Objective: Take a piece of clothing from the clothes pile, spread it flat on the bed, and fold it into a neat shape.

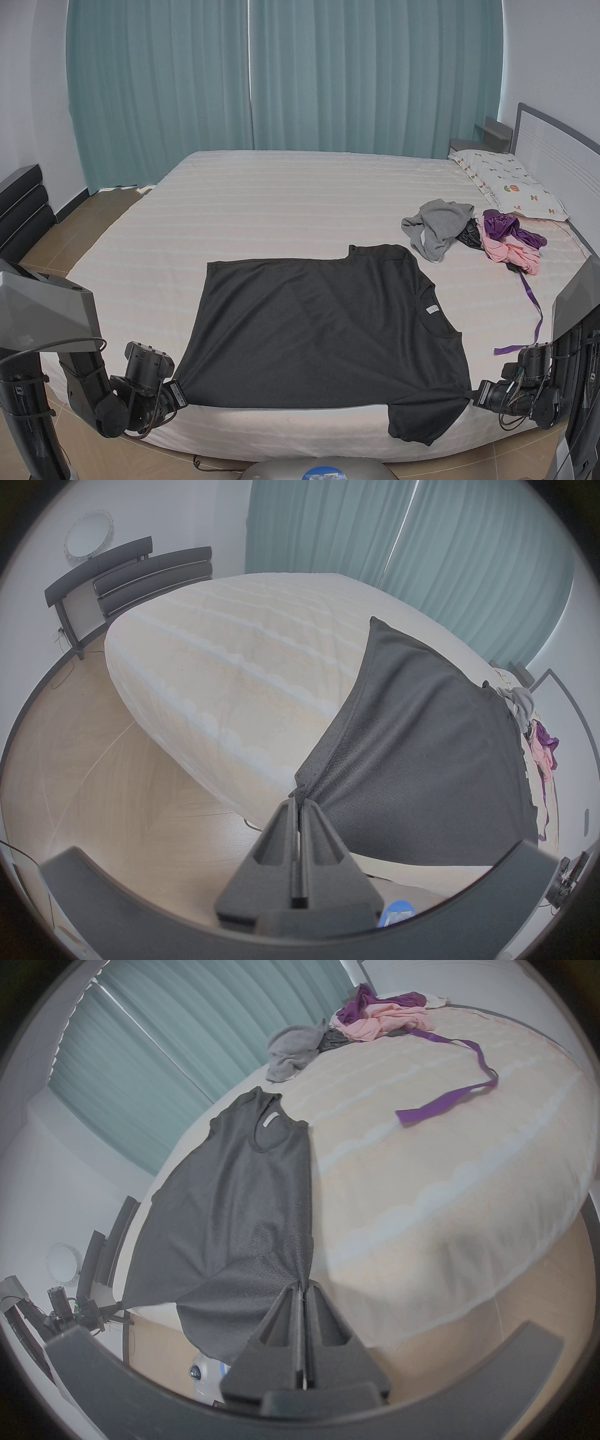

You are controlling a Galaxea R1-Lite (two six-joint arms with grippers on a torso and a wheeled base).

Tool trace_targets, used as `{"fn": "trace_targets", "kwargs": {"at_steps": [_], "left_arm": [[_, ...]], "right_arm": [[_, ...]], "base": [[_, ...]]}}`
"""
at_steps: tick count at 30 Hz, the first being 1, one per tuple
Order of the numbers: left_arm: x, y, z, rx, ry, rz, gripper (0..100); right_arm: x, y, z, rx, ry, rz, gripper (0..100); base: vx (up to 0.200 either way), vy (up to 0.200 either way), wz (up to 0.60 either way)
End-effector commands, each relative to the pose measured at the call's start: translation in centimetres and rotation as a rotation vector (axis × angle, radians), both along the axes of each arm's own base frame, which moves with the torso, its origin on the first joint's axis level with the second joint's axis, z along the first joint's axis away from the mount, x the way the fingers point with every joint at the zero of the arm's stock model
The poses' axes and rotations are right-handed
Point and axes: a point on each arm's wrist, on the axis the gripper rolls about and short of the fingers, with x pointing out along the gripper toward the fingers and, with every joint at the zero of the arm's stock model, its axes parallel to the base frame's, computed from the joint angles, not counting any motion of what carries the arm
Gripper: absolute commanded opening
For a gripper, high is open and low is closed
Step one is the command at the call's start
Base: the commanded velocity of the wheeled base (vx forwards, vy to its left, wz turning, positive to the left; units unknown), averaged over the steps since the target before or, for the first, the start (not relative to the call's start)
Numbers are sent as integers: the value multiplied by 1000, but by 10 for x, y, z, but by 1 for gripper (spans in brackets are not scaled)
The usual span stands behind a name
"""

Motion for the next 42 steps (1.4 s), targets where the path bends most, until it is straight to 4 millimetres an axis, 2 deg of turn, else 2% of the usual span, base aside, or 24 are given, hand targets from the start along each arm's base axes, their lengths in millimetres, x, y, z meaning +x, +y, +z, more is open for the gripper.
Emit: {"fn": "trace_targets", "kwargs": {"at_steps": [1,10,18,26,27,34,35,41,42], "left_arm": [[-1,0,-1,4,8,0,0],[0,0,-9,9,27,0,0],[-2,0,-12,14,45,-5,0],[-1,-1,-16,-1,59,-14,0],[-2,-1,-15,-4,59,-15,100],[-1,-2,-16,-20,62,-24,100],[-1,-2,-15,-22,57,-23,100],[0,-1,-9,-28,35,-18,100],[1,-1,-1,-37,6,-16,100]], "right_arm": [[-9,-6,2,-17,47,-8,0],[-18,-11,18,-64,68,22,0],[-26,-12,10,-88,159,62,0],[-28,-10,8,-102,174,93,0],[-28,-10,8,-103,175,95,0],[-25,-4,6,-114,153,140,0],[-24,-3,6,-114,146,140,100],[-20,-5,11,-101,99,108,100],[-17,-6,18,-97,51,85,100]], "base": [[0,0,0],[0,0,0],[0,0,0],[0,0,0],[0,0,0],[0,0,0],[0,0,0],[0,0,0],[0,0,0]]}}
